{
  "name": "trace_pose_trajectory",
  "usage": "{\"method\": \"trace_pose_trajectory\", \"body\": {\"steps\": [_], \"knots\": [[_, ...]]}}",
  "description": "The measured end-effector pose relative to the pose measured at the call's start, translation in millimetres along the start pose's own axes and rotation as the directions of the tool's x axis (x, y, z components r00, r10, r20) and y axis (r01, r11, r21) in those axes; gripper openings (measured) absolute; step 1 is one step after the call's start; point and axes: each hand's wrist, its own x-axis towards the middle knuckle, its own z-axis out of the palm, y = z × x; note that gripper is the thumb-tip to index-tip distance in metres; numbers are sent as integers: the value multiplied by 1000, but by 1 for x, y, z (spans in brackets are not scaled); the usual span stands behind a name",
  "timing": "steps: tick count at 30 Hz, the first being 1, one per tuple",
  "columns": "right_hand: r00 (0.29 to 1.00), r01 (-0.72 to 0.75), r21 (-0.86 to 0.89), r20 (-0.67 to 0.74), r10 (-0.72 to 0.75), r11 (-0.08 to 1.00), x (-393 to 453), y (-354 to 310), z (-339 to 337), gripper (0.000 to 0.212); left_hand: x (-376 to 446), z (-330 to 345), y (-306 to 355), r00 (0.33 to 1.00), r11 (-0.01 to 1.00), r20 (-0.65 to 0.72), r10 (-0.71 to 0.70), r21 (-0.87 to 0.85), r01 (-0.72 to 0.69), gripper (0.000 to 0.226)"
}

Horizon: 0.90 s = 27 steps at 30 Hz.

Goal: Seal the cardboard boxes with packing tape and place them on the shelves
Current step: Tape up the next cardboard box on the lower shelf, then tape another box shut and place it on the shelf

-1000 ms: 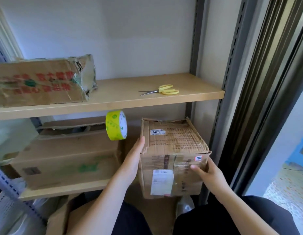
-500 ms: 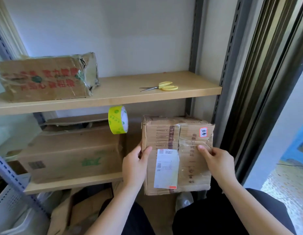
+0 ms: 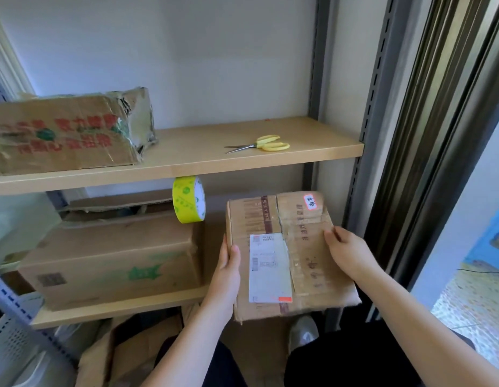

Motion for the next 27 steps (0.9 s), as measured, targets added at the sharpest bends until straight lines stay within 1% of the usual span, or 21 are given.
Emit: {"method": "trace_pose_trajectory", "body": {"steps": [1,2,3,4,7,8,13,15,17,19,21,23,27], "knots": [[996,-53,168,74,41,984,3,0,2,22,7,2,6,999,1000,-26,-27,-8,27,40],[984,-133,328,156,85,935,7,-3,3,18,16,3,13,997,998,-57,-58,-22,57,41],[972,-181,423,213,97,888,14,-3,4,24,24,5,19,992,995,-78,-95,-39,92,42],[969,-182,428,231,88,885,24,-3,6,27,34,5,25,988,991,-93,-127,-47,123,43],[978,-119,304,201,59,945,56,-15,7,32,62,5,39,967,974,-115,-228,-38,225,45],[976,-115,276,212,57,954,65,-21,7,31,72,6,43,963,970,-115,-243,-23,242,44],[953,-131,140,290,86,981,105,-42,-3,27,118,20,66,961,957,-135,-243,127,260,51],[959,-110,77,269,85,991,121,-44,-5,26,134,27,71,956,950,-135,-261,138,279,48],[965,-98,22,244,90,995,138,-46,-5,29,149,34,74,955,947,-127,-268,147,285,43],[969,-94,-37,225,100,995,157,-47,-5,40,161,40,77,960,949,-106,-259,155,274,39],[974,-67,-105,210,88,992,174,-51,0,45,175,45,80,965,955,-91,-248,146,259,41],[980,-8,-220,190,51,976,187,-56,6,44,185,47,81,966,957,-87,-242,141,253,44],[991,66,-421,132,-10,905,200,-60,17,33,193,49,82,966,961,-136,-218,141,237,40]]}}
